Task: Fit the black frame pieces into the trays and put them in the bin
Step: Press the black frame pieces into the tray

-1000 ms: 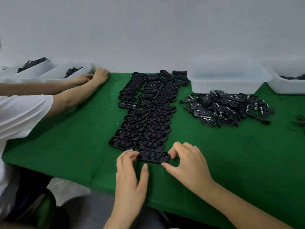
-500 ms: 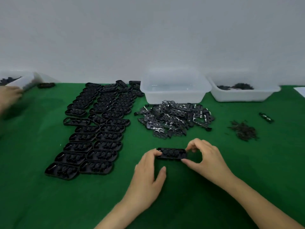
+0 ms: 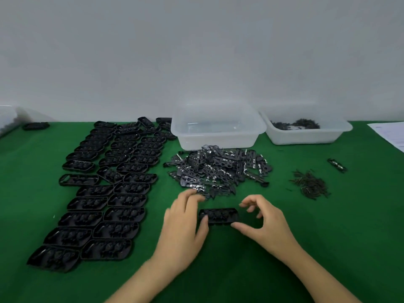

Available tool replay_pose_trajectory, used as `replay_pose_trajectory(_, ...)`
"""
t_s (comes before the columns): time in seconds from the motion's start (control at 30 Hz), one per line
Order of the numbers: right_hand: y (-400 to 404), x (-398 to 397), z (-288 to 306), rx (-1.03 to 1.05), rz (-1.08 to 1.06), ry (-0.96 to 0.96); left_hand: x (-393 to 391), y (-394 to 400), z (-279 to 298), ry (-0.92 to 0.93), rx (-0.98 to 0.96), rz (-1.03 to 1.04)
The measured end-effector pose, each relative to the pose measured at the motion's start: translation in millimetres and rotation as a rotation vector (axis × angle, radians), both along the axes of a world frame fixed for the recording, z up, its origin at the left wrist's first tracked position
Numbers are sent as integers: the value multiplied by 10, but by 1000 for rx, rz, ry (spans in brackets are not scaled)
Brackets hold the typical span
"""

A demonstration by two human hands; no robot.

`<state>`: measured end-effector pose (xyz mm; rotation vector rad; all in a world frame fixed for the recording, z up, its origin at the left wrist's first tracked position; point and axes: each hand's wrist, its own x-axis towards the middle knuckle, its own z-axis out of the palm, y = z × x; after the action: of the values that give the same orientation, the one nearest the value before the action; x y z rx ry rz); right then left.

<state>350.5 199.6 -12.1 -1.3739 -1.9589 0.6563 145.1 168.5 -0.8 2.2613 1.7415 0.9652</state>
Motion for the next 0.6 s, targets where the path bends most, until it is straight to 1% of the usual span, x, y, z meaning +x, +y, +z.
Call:
replay_pose_trajectory(0.07,-4,4,22,9,-29,56,18,305,154,184,117,-29)
replay_pose_trajectory(0.13,-8,7,32,25,-44,91,62,568,255,347,160,-72)
replay_pose_trajectory(0.2,-14,8,32,36,-39,90,96,753,267,458,156,-88)
replay_pose_trajectory(0.27,-17,4,24,30,-22,56,101,864,249,519,146,-95)
replay_pose_trajectory(0.33,-22,1,10,21,-7,14,79,913,243,530,181,-106)
replay_pose_trajectory(0.47,-28,-7,-5,42,15,-38,38,895,205,533,333,-101)
replay_pose_trajectory(0.53,-24,-6,-3,63,14,-36,17,857,232,438,309,-64)
replay_pose_trajectory(0.6,-11,-5,48,99,2,-36,5,786,293,231,194,-24)
